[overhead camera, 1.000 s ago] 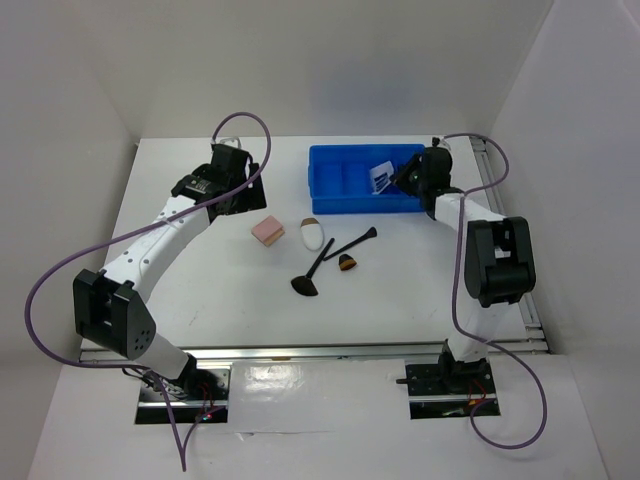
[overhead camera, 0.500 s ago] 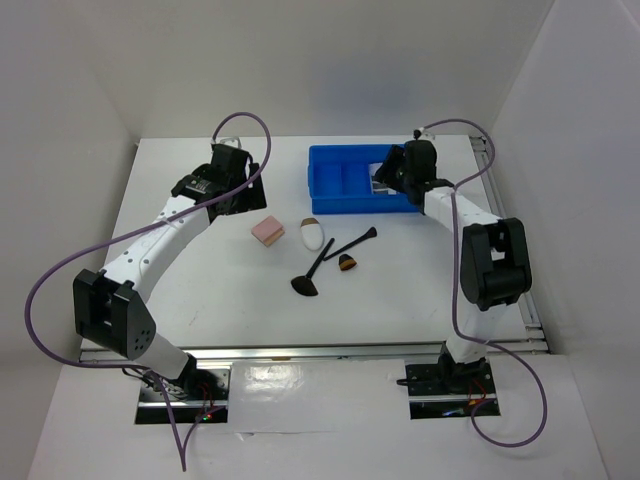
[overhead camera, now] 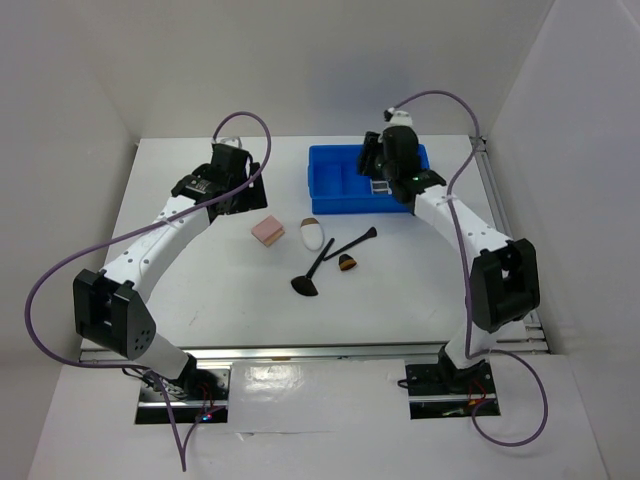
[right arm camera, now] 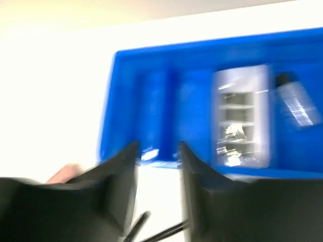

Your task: Organize the makeup

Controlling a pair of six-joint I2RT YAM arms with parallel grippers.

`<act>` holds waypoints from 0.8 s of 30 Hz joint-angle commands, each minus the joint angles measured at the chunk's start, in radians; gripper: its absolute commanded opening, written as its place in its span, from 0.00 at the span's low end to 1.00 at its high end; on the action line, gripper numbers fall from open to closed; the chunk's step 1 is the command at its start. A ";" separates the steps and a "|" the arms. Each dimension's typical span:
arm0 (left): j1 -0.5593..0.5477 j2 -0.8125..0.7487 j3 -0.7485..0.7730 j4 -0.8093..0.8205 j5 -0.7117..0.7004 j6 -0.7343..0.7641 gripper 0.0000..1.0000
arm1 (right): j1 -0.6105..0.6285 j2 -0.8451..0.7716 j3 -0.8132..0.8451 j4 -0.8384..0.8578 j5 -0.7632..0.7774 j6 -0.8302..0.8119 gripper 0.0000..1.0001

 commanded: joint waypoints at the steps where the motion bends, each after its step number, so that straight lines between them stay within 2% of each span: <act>1: -0.001 -0.004 -0.008 0.020 -0.003 0.007 0.92 | 0.096 -0.013 0.040 -0.142 -0.058 -0.065 0.54; 2: -0.001 -0.016 -0.008 0.020 -0.012 0.007 0.92 | 0.144 -0.002 0.028 -0.156 -0.068 -0.074 0.71; 3: -0.001 -0.016 -0.008 0.008 -0.029 0.007 0.92 | 0.165 0.008 0.019 -0.156 -0.069 -0.074 0.79; 7: -0.001 -0.062 -0.008 -0.001 -0.061 -0.015 0.92 | 0.251 0.105 0.033 -0.213 -0.108 -0.094 0.96; 12: -0.001 -0.136 -0.029 0.026 -0.074 -0.025 0.92 | 0.330 0.212 0.080 -0.225 -0.087 -0.125 0.99; 24: -0.001 -0.125 -0.029 0.017 -0.063 -0.025 0.92 | 0.351 0.430 0.192 -0.225 -0.018 -0.134 0.99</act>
